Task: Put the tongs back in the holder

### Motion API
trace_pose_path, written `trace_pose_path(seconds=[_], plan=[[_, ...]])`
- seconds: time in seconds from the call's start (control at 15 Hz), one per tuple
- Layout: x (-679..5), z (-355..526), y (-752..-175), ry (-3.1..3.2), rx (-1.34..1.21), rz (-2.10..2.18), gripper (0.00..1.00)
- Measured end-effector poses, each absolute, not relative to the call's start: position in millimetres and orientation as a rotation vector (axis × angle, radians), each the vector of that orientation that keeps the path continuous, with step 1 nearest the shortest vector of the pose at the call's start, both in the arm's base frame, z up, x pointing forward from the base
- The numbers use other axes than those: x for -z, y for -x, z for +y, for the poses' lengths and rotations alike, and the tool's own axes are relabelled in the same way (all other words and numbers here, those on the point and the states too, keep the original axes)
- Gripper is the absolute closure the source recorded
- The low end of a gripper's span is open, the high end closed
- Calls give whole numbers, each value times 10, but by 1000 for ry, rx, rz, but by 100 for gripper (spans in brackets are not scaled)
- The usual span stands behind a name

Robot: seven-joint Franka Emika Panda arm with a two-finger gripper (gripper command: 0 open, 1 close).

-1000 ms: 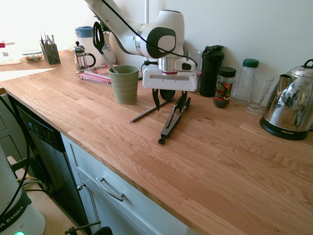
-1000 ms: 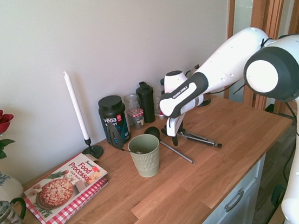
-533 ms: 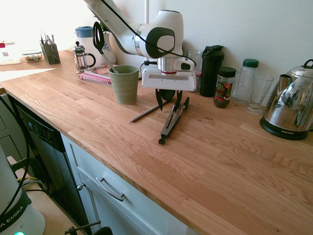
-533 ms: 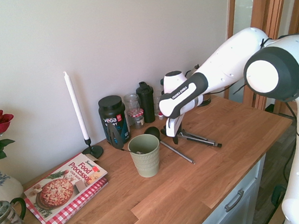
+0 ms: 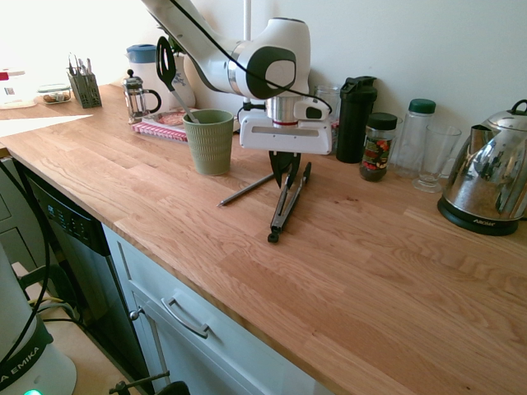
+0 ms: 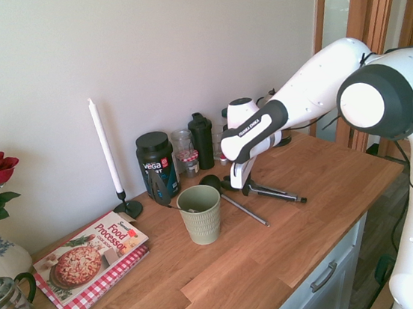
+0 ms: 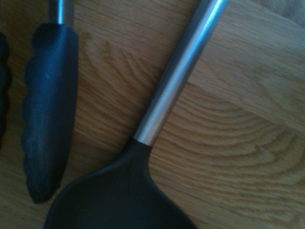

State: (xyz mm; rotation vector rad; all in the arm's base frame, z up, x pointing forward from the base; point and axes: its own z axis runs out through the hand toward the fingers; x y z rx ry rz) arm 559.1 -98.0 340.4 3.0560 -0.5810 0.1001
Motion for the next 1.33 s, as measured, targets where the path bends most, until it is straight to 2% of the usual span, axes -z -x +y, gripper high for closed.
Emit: trace_pose_path(seconds=[0.6,1.0,1.33], plan=[[-3546,-1161,-5597,-3059,-113,-673,100],[-4795,-1306,-5454,-3169,-167,-804,100],[-5441,-1206,-5183,-3221,-250,-818,100]])
